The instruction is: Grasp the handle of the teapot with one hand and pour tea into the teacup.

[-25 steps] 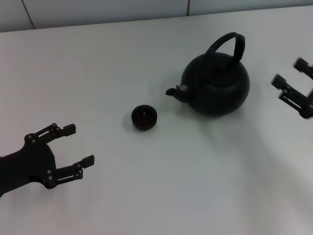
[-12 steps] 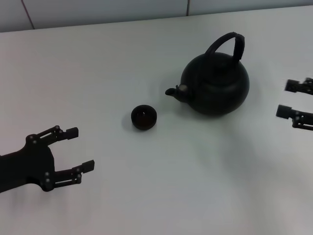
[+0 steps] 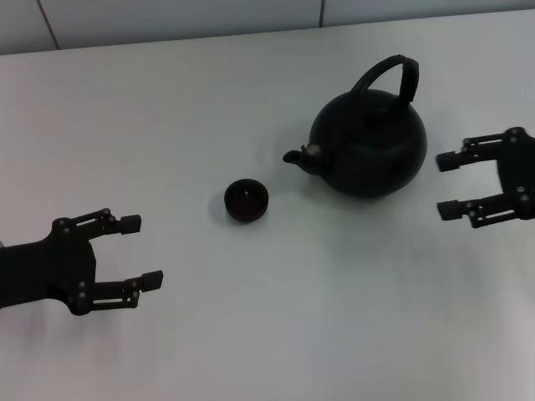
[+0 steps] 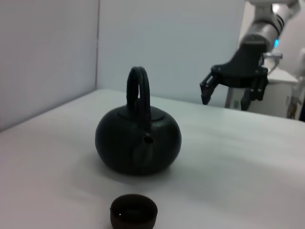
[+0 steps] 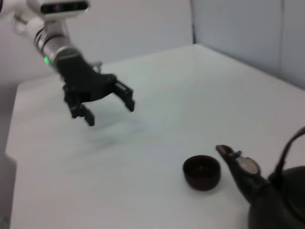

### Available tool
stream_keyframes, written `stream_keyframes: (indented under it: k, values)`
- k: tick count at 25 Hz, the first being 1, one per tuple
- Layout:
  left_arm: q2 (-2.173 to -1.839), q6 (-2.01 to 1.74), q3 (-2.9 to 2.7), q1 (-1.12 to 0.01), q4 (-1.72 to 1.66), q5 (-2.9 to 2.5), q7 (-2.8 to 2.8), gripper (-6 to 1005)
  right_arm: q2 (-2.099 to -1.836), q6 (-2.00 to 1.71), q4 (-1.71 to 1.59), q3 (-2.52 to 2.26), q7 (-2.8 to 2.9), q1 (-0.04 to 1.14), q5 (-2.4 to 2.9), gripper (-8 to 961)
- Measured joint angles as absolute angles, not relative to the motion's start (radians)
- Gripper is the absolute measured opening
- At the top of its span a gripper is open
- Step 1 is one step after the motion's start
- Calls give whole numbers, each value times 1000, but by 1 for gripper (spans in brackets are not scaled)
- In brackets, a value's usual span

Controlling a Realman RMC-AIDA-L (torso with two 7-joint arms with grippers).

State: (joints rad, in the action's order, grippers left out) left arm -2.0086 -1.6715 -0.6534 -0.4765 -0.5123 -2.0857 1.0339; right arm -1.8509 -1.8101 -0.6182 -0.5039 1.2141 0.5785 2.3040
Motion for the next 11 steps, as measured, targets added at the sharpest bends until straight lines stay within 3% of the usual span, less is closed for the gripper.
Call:
stream_keyframes:
  k: [11]
  values:
    - [-2006, -1673, -651, -502, -529, -2106, 1065, 864, -1881, -1791, -609, -514, 1209, 626, 2317, 745]
